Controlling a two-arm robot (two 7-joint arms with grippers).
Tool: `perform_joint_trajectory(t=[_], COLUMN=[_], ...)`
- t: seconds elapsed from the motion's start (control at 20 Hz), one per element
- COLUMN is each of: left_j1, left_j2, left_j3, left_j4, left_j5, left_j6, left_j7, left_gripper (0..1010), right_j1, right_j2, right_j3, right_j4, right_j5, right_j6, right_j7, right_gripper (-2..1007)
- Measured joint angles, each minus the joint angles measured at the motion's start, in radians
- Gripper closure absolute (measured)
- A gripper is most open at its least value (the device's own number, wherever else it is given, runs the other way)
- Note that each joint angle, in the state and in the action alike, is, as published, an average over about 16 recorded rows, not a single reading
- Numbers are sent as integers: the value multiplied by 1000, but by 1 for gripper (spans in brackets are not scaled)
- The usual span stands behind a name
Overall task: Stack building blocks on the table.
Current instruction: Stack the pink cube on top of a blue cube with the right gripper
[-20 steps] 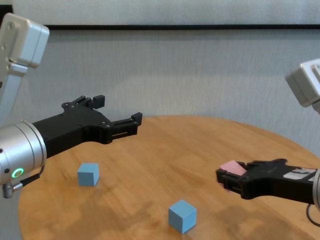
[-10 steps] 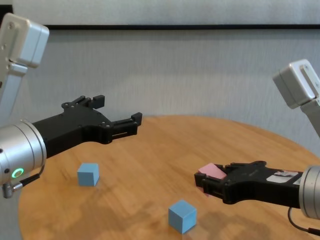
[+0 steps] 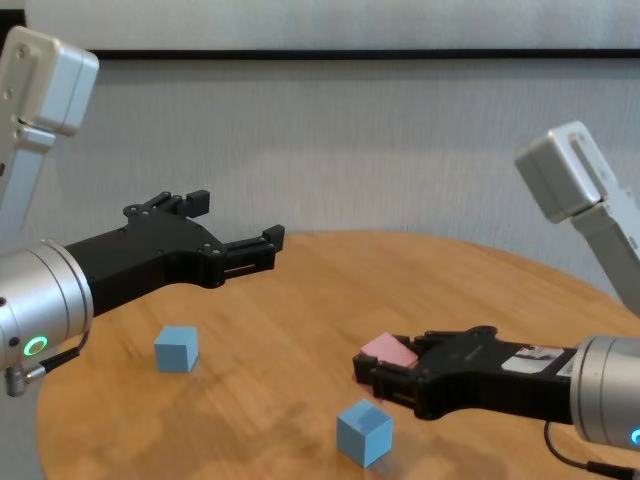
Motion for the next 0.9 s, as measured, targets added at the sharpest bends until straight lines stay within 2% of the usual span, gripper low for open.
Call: perform_joint_trajectory(t=[0.25, 0.5, 0.9], left_j1=[0, 0, 0], left_j2=[0, 0, 0], left_j3=[0, 0, 0], left_j4=[0, 0, 0], left_j5=[0, 0, 0], left_j6=[0, 0, 0], left_j7=[0, 0, 0], left_gripper=[9, 9, 8], right_j1=[15, 24, 25], right_j2=[2, 2, -4], right_j3=[-28, -47, -49], right_j4=[3, 1, -3], right_j5=[-24, -55, -87], right_j6=[17, 45, 72], right_j7=[4, -5, -13], right_gripper=[641, 641, 641])
